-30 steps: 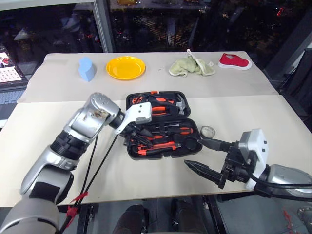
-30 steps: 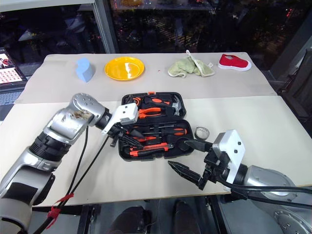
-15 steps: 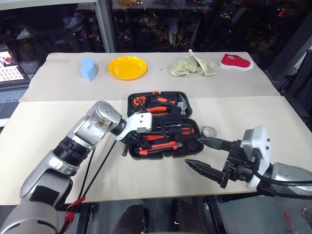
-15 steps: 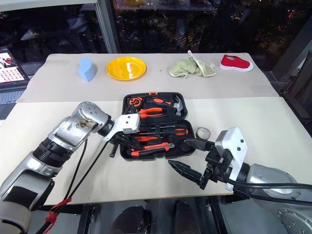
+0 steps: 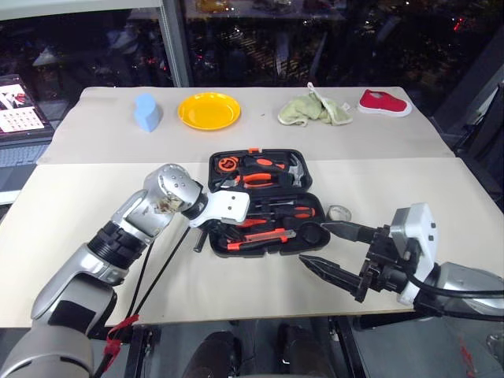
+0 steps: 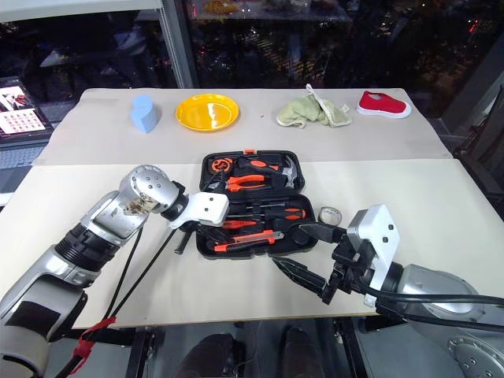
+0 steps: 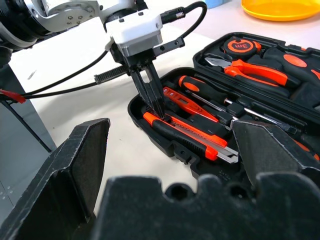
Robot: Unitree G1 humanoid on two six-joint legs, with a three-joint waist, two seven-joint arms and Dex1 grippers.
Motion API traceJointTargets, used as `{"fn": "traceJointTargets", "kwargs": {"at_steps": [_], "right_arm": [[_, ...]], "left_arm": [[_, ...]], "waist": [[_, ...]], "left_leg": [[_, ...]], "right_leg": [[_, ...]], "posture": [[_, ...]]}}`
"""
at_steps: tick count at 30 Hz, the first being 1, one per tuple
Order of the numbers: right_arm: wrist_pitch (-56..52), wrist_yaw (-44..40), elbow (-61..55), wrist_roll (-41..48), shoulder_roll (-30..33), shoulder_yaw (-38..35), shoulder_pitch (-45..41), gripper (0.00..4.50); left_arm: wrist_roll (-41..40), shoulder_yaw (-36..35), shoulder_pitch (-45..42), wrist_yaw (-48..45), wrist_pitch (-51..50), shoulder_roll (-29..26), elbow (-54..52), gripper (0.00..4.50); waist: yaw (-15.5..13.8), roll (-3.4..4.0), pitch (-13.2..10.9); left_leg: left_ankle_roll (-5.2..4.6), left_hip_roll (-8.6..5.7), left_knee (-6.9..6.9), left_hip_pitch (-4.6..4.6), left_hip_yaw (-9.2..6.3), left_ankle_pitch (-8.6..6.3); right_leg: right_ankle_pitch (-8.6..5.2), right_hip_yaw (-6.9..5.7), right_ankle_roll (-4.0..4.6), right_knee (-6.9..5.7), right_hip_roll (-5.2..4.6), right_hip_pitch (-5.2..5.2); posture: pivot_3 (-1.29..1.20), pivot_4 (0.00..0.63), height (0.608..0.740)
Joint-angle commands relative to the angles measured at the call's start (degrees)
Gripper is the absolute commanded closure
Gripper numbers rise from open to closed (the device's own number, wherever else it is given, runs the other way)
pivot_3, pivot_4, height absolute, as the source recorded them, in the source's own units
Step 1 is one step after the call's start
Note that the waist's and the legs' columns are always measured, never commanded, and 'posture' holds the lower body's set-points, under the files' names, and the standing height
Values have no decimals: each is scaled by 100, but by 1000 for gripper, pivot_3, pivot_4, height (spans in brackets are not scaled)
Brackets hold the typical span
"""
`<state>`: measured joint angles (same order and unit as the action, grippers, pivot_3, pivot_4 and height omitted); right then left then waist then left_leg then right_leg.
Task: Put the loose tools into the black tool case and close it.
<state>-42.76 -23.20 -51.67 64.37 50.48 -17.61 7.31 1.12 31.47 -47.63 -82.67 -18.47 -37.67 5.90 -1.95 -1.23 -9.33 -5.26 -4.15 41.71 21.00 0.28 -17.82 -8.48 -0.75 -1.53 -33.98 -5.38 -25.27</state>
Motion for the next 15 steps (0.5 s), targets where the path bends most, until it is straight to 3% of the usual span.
{"fn": "traceJointTargets", "kwargs": {"at_steps": [1, 15], "right_arm": [[78, 15, -77, 99, 14, -107, -20, 0], [103, 38, -188, 104, 52, -228, 228, 0]], "left_arm": [[393, 240, 176, 191, 71, 95, 320, 4484], [673, 262, 221, 354, 415, 501, 711, 4484]], "waist": [[-13, 1, 1], [-81, 24, 18]], "left_leg": [[0, 0, 0, -3, 0, 0], [-6, 1, 0, -67, -16, -5]], "right_leg": [[-1, 0, -1, 1, 0, 4], [-17, 1, -26, 11, -20, 80]], "posture": [[0, 150, 740], [0, 150, 740]]}}
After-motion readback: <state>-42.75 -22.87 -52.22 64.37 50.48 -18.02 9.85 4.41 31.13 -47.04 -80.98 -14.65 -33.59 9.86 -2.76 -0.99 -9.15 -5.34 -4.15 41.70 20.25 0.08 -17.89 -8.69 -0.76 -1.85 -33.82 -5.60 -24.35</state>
